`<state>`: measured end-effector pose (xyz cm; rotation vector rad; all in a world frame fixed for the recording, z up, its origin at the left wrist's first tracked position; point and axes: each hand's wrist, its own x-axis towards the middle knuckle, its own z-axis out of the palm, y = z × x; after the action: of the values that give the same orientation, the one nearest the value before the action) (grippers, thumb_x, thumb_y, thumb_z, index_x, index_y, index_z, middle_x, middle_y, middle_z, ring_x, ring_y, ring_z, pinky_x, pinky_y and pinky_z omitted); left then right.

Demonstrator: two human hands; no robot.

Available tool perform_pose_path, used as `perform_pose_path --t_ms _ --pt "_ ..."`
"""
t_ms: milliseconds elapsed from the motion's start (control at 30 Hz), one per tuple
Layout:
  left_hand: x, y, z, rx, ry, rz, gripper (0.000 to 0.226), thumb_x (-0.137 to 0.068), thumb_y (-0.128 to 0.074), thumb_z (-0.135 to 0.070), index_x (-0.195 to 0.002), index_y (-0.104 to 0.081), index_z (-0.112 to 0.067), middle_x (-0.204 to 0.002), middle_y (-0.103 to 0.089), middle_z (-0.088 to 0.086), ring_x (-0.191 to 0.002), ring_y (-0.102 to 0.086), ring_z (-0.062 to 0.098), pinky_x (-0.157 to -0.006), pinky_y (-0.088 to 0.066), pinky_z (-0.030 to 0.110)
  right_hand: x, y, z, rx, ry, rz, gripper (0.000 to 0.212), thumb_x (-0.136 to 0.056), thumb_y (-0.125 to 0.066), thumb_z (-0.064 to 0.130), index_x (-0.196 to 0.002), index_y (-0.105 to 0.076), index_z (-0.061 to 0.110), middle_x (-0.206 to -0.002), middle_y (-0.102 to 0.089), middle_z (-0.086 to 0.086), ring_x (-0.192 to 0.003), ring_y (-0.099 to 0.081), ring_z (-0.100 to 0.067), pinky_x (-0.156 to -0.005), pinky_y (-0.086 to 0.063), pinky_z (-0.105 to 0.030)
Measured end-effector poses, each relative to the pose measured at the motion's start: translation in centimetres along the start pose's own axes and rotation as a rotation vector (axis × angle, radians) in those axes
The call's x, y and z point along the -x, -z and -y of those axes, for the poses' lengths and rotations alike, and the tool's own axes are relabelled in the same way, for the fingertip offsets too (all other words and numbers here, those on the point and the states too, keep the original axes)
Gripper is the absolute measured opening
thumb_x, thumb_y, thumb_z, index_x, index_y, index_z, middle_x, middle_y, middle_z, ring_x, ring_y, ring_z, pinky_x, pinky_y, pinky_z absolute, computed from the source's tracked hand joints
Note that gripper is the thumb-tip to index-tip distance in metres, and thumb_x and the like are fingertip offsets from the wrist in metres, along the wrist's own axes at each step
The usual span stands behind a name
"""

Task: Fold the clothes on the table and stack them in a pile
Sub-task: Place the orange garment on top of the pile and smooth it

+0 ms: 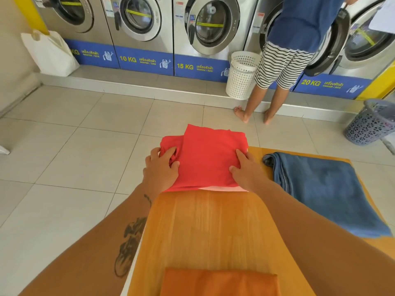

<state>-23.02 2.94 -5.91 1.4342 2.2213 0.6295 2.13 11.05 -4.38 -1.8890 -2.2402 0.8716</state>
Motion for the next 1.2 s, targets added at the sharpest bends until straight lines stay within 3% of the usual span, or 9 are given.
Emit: perform_pose_path --t_ms 133,200,267,533,633,767,933,1033,1200 --pt "5.3 0.2 2.2 0.198 -0.070 -0.137 0.053 -0.094 -0.053 -0.024 -0.143 -0.041 -0.035 -0.144 -0.033 0.002 -0.124 -0.041 0.015 -0.101 -0.045 0.039 4.3 0.1 -1.7 -0.123 0.025 -0.044 0.069 -0.094 -0.050 0.036 -0.155 -0.018 0.030 -0.161 -0.017 -0.007 -0.140 -0.030 -0.035 -0.109 -0.037 -0.048" --pt "9.3 -0.2 3.6 0.237 -0.098 -0.137 0.053 -0.092 -0.057 -0.019 -0.141 -0.043 -0.036 -0.135 -0.037 -0.004 -0.097 -0.051 -0.005 -0.085 -0.049 0.020 7.2 -0.3 -3.3 -0.164 0.031 -0.039 0.068 -0.095 -0.051 0.034 -0.154 -0.018 0.034 -0.158 -0.022 -0.005 -0.130 -0.041 -0.029 -0.095 -0.044 -0.038" --pt "13.7 -0.8 5.0 0.251 -0.054 -0.086 0.056 -0.091 -0.060 -0.019 -0.141 -0.041 -0.039 -0.134 -0.036 -0.009 -0.083 -0.053 -0.006 -0.072 -0.047 0.013 10.3 -1.0 -5.0 -0.159 0.017 -0.008 0.066 -0.096 -0.053 0.033 -0.153 -0.020 0.036 -0.153 -0.027 -0.007 -0.109 -0.050 -0.022 -0.075 -0.044 -0.031" --pt "27.9 -2.0 5.7 0.176 0.057 0.175 0.064 -0.086 -0.054 -0.051 -0.144 -0.029 -0.045 -0.134 -0.034 -0.015 -0.100 -0.056 0.002 -0.086 -0.048 0.027 21.3 -3.4 -9.6 -0.105 -0.067 0.211 0.053 -0.096 -0.055 0.031 -0.146 -0.041 0.025 -0.129 -0.046 -0.012 -0.098 -0.053 -0.020 -0.081 -0.043 -0.030" --pt "28.9 -2.4 4.5 0.073 0.142 0.259 0.076 -0.080 -0.052 -0.061 -0.147 -0.024 -0.041 -0.138 -0.033 -0.007 -0.111 -0.049 0.018 -0.093 -0.044 0.035 24.5 -4.4 -9.9 -0.111 -0.078 0.216 0.045 -0.091 -0.060 0.036 -0.134 -0.050 0.027 -0.120 -0.048 -0.005 -0.087 -0.054 -0.012 -0.067 -0.044 -0.023" --pt "27.7 -1.9 2.6 0.392 0.353 0.407 0.081 -0.078 -0.067 -0.046 -0.148 -0.024 -0.044 -0.135 -0.040 -0.008 -0.109 -0.047 0.016 -0.085 -0.042 0.031 26.4 -5.6 -9.4 -0.266 -0.120 0.239 0.040 -0.077 -0.065 0.019 -0.112 -0.048 0.029 -0.094 -0.061 0.000 -0.074 -0.061 -0.012 -0.055 -0.046 -0.026" --pt "28.2 -3.5 0.2 0.639 0.279 0.396 0.070 -0.082 -0.070 -0.028 -0.139 -0.039 -0.054 -0.141 -0.043 -0.009 -0.116 -0.051 0.014 -0.090 -0.047 0.031 25.4 -4.1 -10.3 -0.441 -0.129 0.102 0.037 -0.076 -0.056 0.002 -0.099 -0.053 0.031 -0.079 -0.058 -0.001 -0.060 -0.053 -0.013 -0.047 -0.043 -0.030" --pt "28.4 -4.8 -1.4 0.711 0.227 0.149 0.060 -0.087 -0.066 -0.023 -0.135 -0.044 -0.053 -0.146 -0.041 -0.012 -0.123 -0.048 0.012 -0.097 -0.043 0.030 24.3 -1.9 -11.7 -0.450 -0.164 -0.057 0.052 -0.081 -0.058 0.008 -0.126 -0.046 0.031 -0.092 -0.058 0.000 -0.067 -0.059 -0.016 -0.050 -0.048 -0.030" --pt "29.1 -6.8 -2.1 0.102 0.100 0.139 0.062 -0.092 -0.050 -0.041 -0.150 -0.026 -0.038 -0.144 -0.043 0.002 -0.126 -0.044 0.026 -0.104 -0.040 0.042 24.3 -1.2 -13.4 -0.350 -0.293 0.062 0.082 -0.086 -0.063 0.023 -0.153 -0.015 0.025 -0.142 -0.044 -0.016 -0.115 -0.054 -0.032 -0.085 -0.051 -0.043"
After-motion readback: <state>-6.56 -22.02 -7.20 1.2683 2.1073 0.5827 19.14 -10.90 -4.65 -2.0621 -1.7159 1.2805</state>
